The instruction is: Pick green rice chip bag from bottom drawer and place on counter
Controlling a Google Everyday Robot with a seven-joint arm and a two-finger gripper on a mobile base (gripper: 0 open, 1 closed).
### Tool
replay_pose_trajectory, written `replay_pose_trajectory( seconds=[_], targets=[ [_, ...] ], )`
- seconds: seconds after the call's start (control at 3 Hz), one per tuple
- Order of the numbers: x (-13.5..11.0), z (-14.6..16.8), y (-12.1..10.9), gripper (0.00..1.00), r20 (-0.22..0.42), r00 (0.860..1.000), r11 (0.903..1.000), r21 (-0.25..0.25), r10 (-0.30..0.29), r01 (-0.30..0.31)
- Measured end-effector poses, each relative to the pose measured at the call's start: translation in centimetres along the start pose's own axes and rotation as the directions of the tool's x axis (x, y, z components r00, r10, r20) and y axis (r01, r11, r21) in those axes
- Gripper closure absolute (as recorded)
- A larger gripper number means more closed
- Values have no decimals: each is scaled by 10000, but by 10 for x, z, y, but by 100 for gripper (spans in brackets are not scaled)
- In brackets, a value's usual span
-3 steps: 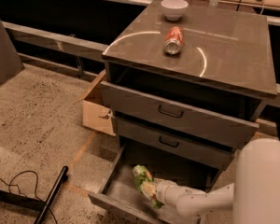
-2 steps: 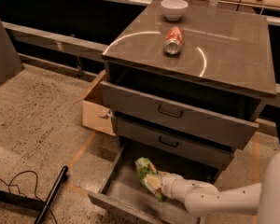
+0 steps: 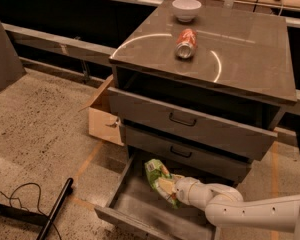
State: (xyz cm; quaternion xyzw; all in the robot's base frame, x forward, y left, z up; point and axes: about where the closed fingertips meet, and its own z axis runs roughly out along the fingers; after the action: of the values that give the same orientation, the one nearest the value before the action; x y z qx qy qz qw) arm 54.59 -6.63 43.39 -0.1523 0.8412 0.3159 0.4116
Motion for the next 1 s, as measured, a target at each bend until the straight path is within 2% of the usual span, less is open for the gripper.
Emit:
replay_pose_trajectory(
  seconds=[0.33,0.67,1.0],
  targets=[
    [-22,-22,4,100,648,9977,9998,5,-214,215],
    [-50,-54,19,100,1414,9884,9980,-217,-561,597],
    [-80,-86,39,100,1821,9770,9909,-543,-1113,1230]
  ],
)
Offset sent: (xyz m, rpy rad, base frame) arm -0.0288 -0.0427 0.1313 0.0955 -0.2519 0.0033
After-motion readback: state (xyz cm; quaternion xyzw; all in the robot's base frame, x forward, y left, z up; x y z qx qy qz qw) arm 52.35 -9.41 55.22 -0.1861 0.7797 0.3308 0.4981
